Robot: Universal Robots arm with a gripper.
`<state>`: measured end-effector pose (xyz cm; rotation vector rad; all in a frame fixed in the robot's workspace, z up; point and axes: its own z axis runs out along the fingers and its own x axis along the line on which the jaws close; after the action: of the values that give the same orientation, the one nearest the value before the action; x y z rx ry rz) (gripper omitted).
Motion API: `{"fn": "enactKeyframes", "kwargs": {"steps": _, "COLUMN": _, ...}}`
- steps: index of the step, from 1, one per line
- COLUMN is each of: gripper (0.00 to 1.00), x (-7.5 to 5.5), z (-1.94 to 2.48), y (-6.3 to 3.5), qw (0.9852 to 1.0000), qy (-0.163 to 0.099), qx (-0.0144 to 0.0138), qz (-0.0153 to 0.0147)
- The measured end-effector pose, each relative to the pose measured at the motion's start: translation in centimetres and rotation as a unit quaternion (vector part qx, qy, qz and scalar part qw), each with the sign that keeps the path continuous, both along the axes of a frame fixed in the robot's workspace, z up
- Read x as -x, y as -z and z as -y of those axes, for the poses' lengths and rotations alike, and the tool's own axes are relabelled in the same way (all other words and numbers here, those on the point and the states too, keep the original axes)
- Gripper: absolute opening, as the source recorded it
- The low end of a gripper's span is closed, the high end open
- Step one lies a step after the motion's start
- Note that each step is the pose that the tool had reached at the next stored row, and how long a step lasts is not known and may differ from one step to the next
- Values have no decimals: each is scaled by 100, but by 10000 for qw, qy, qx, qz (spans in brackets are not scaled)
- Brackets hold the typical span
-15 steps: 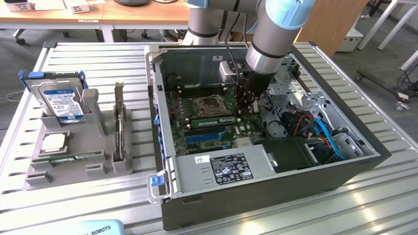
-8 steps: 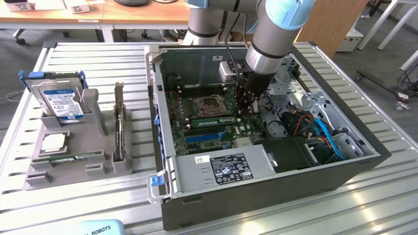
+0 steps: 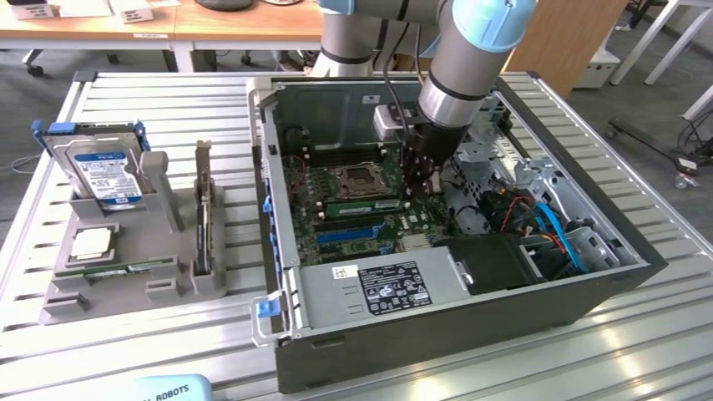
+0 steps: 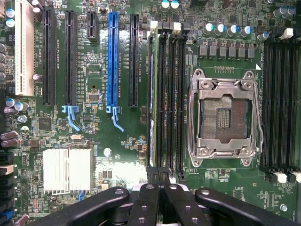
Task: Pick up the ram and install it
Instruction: 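Press down the ram until it locks into place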
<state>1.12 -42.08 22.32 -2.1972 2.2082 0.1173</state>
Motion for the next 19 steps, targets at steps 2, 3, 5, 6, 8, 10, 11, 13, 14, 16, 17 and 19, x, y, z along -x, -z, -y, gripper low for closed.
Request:
{"fn": "enactKeyframes", "kwargs": {"steps": 2, "gripper": 10, "x": 0, "z": 0, "y": 0, "qw": 10000, "qy": 0, "qx": 1, "qz": 0}}
{"fn": "enactKeyframes", "kwargs": {"steps": 3, "gripper": 10, "x": 0, "z": 0, "y": 0, "qw": 10000, "qy": 0, "qx": 1, "qz": -1}}
{"fn": "enactKeyframes", "kwargs": {"steps": 5, "gripper": 10, "x": 0, "z": 0, "y": 0, "qw": 10000, "qy": 0, "qx": 1, "qz": -1}}
{"fn": "enactKeyframes", "kwargs": {"steps": 6, "gripper": 10, "x": 0, "z": 0, "y": 1, "qw": 10000, "qy": 0, "qx": 1, "qz": -1}}
{"fn": "enactKeyframes", "kwargs": {"steps": 8, "gripper": 10, "x": 0, "z": 1, "y": 7, "qw": 10000, "qy": 0, "qx": 2, "qz": 0}}
{"fn": "enactKeyframes", "kwargs": {"steps": 10, "gripper": 10, "x": 0, "z": 1, "y": 7, "qw": 10000, "qy": 0, "qx": 2, "qz": -1}}
{"fn": "enactKeyframes", "kwargs": {"steps": 11, "gripper": 10, "x": 0, "z": 1, "y": 7, "qw": 10000, "qy": 0, "qx": 2, "qz": -1}}
{"fn": "enactKeyframes", "kwargs": {"steps": 13, "gripper": 10, "x": 0, "z": 0, "y": 7, "qw": 10000, "qy": 0, "qx": 0, "qz": -1}}
{"fn": "enactKeyframes", "kwargs": {"steps": 14, "gripper": 10, "x": 0, "z": -1, "y": 0, "qw": 10000, "qy": 0, "qx": -3, "qz": 0}}
{"fn": "enactKeyframes", "kwargs": {"steps": 16, "gripper": 10, "x": 0, "z": 0, "y": -41, "qw": 10000, "qy": 0, "qx": -1, "qz": 0}}
{"fn": "enactKeyframes", "kwargs": {"steps": 17, "gripper": 10, "x": 0, "z": 0, "y": -68, "qw": 10000, "qy": 0, "qx": 1, "qz": 0}}
{"fn": "enactKeyframes", "kwargs": {"steps": 19, "gripper": 10, "x": 0, "z": 0, "y": -117, "qw": 10000, "qy": 1, "qx": 0, "qz": 0}}
